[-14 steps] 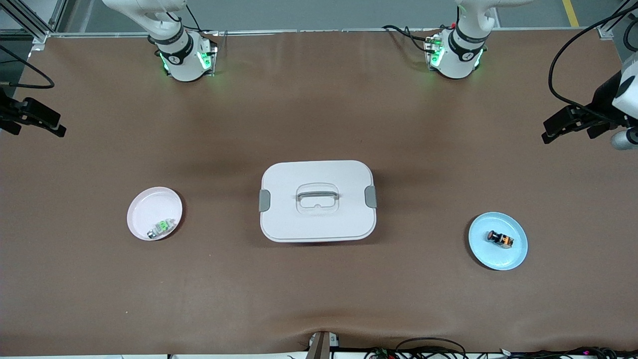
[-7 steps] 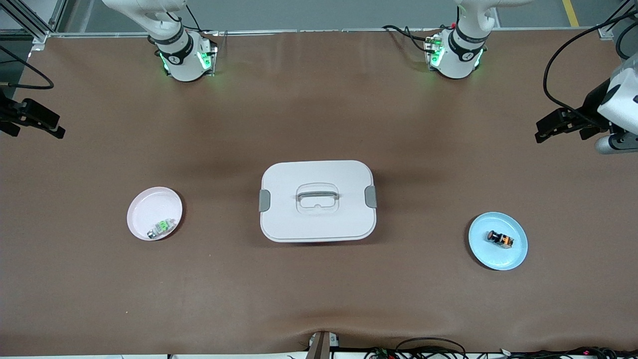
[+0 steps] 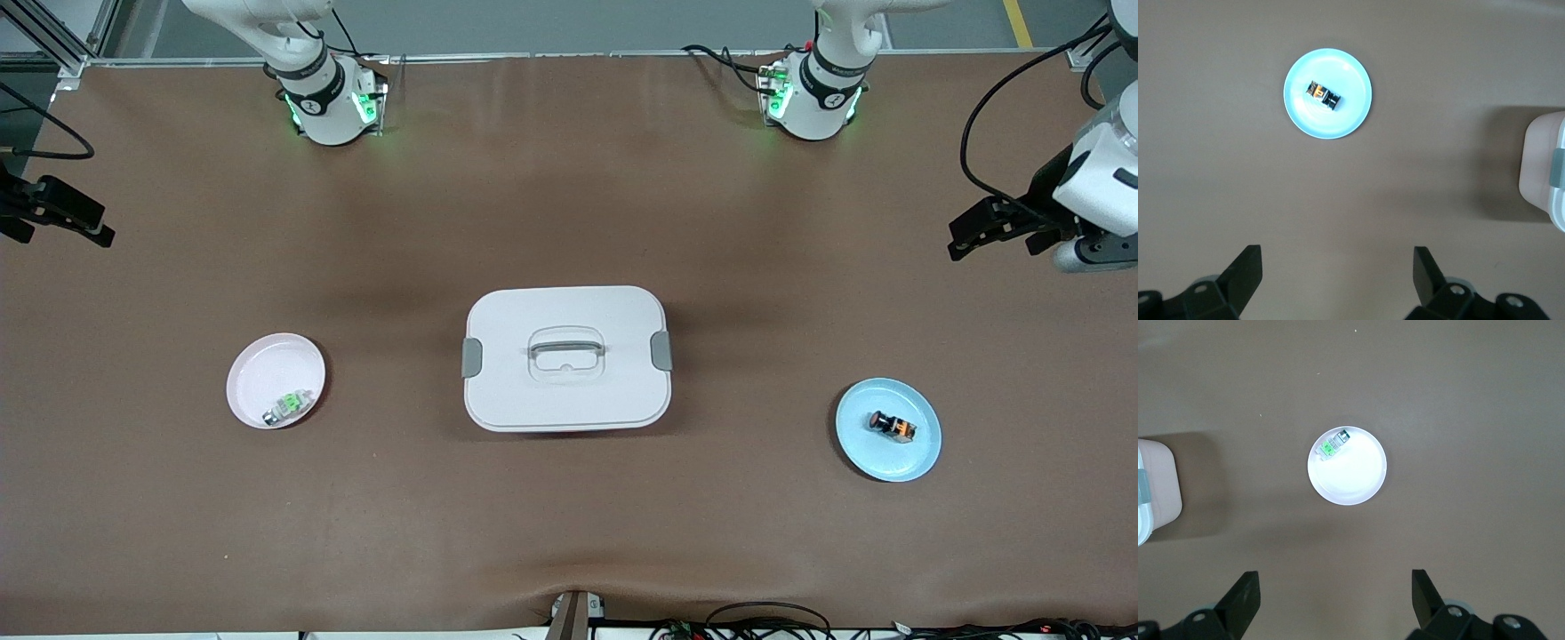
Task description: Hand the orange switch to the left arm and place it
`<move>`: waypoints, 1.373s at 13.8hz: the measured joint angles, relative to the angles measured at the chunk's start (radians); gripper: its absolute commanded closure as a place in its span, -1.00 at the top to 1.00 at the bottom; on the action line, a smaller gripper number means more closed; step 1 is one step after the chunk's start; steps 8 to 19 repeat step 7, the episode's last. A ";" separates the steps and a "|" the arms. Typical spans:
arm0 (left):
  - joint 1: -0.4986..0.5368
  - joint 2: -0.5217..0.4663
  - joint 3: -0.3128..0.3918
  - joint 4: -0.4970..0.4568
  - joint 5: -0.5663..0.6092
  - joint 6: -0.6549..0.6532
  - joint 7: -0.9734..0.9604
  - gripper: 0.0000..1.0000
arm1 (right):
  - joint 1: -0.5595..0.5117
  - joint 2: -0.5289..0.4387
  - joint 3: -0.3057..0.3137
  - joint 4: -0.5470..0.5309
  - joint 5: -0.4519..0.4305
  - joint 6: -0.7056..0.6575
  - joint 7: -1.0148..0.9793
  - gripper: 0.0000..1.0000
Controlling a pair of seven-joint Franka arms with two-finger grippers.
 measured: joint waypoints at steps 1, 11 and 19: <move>0.000 0.019 0.000 0.019 0.000 -0.014 0.000 1.00 | 0.000 0.000 0.000 0.000 0.000 0.000 0.000 1.00; 0.006 0.054 0.001 0.050 0.000 -0.029 0.042 1.00 | 0.000 0.000 0.000 0.000 0.000 0.000 0.000 1.00; 0.006 0.054 0.001 0.050 0.000 -0.029 0.042 1.00 | 0.000 0.000 0.000 0.000 0.000 0.000 0.000 1.00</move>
